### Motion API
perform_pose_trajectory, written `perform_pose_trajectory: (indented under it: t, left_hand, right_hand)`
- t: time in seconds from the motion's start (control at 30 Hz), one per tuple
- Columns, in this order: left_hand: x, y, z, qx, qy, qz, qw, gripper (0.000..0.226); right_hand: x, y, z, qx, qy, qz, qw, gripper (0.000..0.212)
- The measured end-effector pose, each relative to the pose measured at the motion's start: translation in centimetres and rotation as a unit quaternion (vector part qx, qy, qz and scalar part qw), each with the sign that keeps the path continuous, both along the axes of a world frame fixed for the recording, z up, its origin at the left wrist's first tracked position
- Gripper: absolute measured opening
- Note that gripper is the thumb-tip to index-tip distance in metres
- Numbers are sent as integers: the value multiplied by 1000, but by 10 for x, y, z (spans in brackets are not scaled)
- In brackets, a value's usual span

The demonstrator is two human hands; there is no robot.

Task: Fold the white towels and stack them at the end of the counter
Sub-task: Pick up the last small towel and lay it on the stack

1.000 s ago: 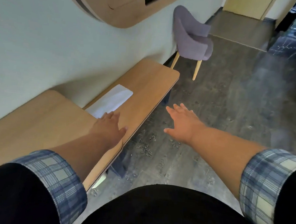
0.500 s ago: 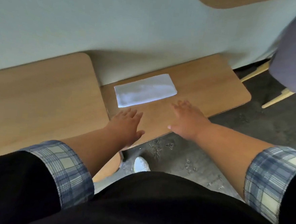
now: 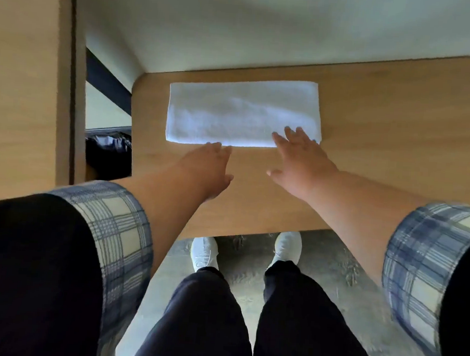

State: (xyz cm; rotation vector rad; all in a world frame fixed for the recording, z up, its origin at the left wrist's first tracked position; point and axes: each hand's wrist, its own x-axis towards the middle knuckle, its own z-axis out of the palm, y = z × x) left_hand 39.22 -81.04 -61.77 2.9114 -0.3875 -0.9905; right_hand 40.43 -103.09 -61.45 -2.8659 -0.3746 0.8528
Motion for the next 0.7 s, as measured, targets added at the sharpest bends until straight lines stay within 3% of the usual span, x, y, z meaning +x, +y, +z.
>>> perform_pose_trajectory:
  t: [0.1,0.2,0.33,0.5,0.7]
  left_hand:
    - [30,-1,-52,-40,-54,34,997,74]
    - [53,7,-87,3,-119,1,993,87]
    - [74,25,-126,36,-126,5,991,94]
    - [82,35,-139,75,-191,-31,978,74]
    - [100,45,-120,81,-188,-19,979,74]
  right_hand:
    - [37,-3,-56,20,-23,21,999,84]
    - [63,-6,-98,7,-48,62,997,91]
    - [72,-14,-143,25,-107,65,992,94]
    - [77,-13,-152,6,-216,96,972,67]
    - [94,-10,-132,-12,-198,111,974,60]
